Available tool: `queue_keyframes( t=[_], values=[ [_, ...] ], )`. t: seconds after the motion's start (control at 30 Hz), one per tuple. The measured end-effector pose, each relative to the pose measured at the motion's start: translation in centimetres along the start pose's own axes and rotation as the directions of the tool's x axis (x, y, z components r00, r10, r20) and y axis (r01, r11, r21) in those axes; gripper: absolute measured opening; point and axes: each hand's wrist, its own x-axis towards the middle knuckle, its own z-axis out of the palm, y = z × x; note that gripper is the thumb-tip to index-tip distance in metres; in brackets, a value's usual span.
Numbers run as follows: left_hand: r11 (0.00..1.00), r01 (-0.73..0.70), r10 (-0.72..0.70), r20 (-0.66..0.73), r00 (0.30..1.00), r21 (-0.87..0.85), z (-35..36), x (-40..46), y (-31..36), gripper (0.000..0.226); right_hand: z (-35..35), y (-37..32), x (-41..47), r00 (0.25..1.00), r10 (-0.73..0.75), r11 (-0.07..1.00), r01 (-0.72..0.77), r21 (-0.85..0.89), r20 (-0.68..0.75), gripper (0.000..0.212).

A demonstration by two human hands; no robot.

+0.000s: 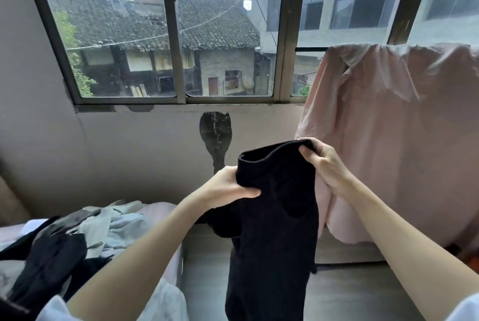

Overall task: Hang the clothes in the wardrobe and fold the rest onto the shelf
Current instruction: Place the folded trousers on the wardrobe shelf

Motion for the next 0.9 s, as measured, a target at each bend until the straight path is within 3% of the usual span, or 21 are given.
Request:
queue_keyframes(
  t=[0.17, 0.3, 0.47, 0.63, 0.9],
  values=[
    [0.995, 0.023, 0.002, -0.241, 0.970, 0.099, 2.9, -1.1, 1.5, 0.021, 0.7, 1.7, 1.3, 0.997, 0.017, 0.999, -0.021, -0.047, -0.080, 0.018],
    [0.993, 0.073, -0.025, -0.428, 0.903, 0.096, 3.3, -3.6, 2.6, 0.010, 2.9, 0.9, 2.0, 0.999, -0.036, 0.999, 0.035, -0.014, -0.026, 0.017],
    [0.981, 0.151, -0.046, -0.615, 0.788, 0.121, 1.4, -8.4, 4.4, 0.022, 8.1, -1.6, 2.8, 0.983, -0.174, 0.983, 0.177, -0.048, 0.061, 0.024],
    [0.967, 0.245, -0.091, -0.795, 0.600, 0.074, -3.0, -16.5, 5.4, 0.027, 17.8, -6.9, 1.6, 0.903, -0.415, 0.896, 0.426, -0.122, 0.109, 0.029],
    [0.927, 0.344, -0.262, -0.912, 0.316, -0.147, -10.4, -32.5, 2.7, 0.028, 36.4, -15.1, -4.4, 0.819, -0.469, 0.870, 0.493, 0.012, 0.330, 0.030]
  ],
)
